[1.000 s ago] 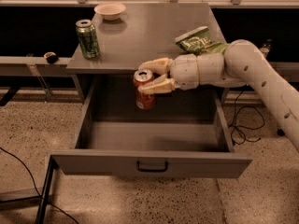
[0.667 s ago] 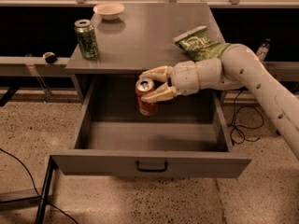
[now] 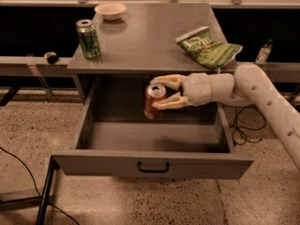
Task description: Place coke can into top drawer
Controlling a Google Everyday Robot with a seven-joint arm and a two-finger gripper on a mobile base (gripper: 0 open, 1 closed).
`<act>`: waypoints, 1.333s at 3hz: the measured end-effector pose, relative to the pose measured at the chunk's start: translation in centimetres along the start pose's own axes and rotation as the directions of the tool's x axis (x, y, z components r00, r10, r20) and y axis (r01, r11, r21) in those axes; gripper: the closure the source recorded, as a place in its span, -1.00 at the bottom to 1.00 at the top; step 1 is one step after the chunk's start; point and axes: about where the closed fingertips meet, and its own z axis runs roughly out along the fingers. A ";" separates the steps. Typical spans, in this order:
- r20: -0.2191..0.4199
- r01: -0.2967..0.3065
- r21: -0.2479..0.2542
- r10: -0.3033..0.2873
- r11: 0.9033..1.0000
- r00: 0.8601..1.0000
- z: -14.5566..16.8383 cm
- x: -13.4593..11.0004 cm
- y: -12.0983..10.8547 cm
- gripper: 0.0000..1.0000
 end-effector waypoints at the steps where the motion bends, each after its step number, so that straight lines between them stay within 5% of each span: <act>1: -0.012 0.015 0.030 -0.015 0.999 1.000 -1.3 -0.2 -0.2 1.00; 4: -0.140 0.118 0.105 -0.103 0.987 0.985 -6.3 3.3 1.8 1.00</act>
Offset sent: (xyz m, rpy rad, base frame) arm 0.0036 -0.0333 -0.0046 -0.0300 -0.0357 -0.1116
